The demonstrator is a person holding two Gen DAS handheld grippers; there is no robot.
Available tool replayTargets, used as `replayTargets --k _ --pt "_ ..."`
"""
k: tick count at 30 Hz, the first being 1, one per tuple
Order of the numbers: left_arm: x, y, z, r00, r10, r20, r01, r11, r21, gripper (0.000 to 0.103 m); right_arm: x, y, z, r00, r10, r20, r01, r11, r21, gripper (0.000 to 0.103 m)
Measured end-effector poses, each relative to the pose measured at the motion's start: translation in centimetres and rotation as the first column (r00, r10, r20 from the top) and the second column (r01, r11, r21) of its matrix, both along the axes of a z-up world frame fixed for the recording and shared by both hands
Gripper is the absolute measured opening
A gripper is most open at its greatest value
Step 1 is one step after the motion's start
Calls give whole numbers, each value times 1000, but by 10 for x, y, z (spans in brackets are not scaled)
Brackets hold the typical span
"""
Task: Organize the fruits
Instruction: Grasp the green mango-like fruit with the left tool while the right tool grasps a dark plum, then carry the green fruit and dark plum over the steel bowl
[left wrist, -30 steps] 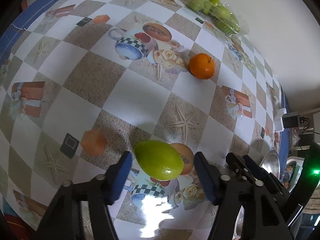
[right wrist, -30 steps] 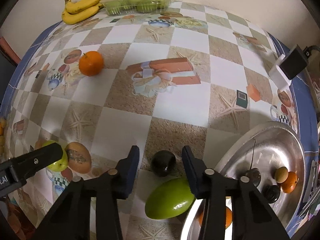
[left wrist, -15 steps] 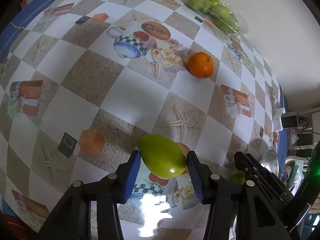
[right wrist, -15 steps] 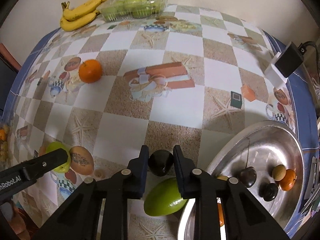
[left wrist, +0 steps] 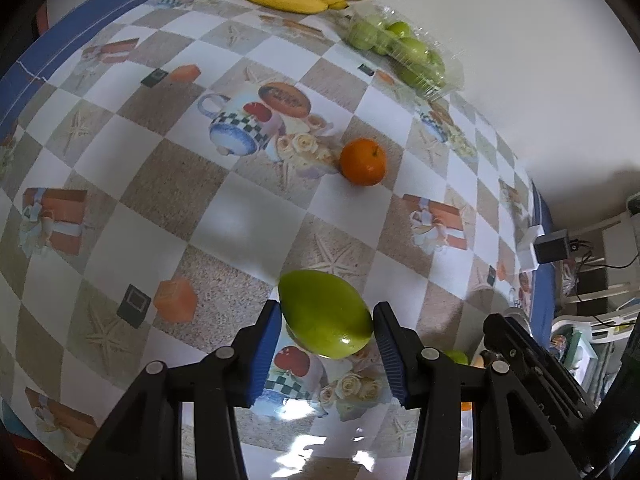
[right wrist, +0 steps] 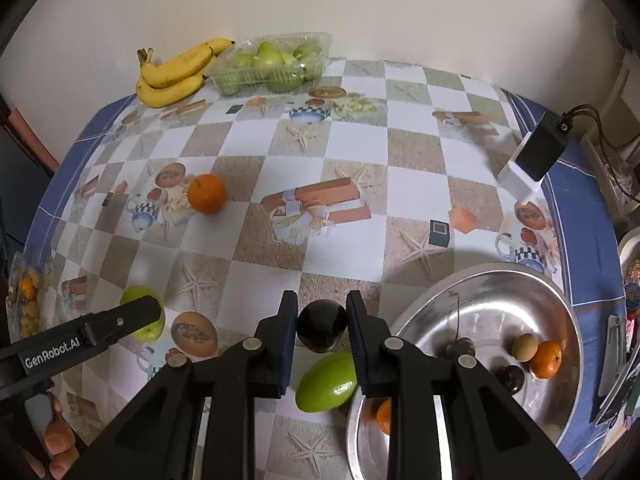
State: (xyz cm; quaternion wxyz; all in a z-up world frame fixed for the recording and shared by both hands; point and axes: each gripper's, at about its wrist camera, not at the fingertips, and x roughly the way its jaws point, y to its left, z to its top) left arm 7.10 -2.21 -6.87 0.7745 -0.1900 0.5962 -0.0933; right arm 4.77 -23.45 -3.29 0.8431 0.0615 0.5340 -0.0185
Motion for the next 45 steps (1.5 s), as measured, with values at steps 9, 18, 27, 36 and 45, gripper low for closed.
replayTargets --k 9,18,27,36,45 --pt "-4 -24 21 996 -68 63 69 997 -26 50 -9 -13 -1 999 -41 -16 41 999 10 26" --pt "-18 -67 38 976 -185 114 187 982 -3 50 -31 -62 6 981 -191 -19 192 981 21 26" --pt "-44 -124 47 923 -355 147 355 934 21 50 -66 -111 15 942 -334 8 334 942 32 26" --pt "-74 -173 38 856 -503 119 502 864 45 50 -90 -128 17 925 -380 22 379 925 25 26" --pt "-93 -201 21 810 -582 70 578 813 76 51 -99 -134 9 922 -386 0 386 922 40 26"
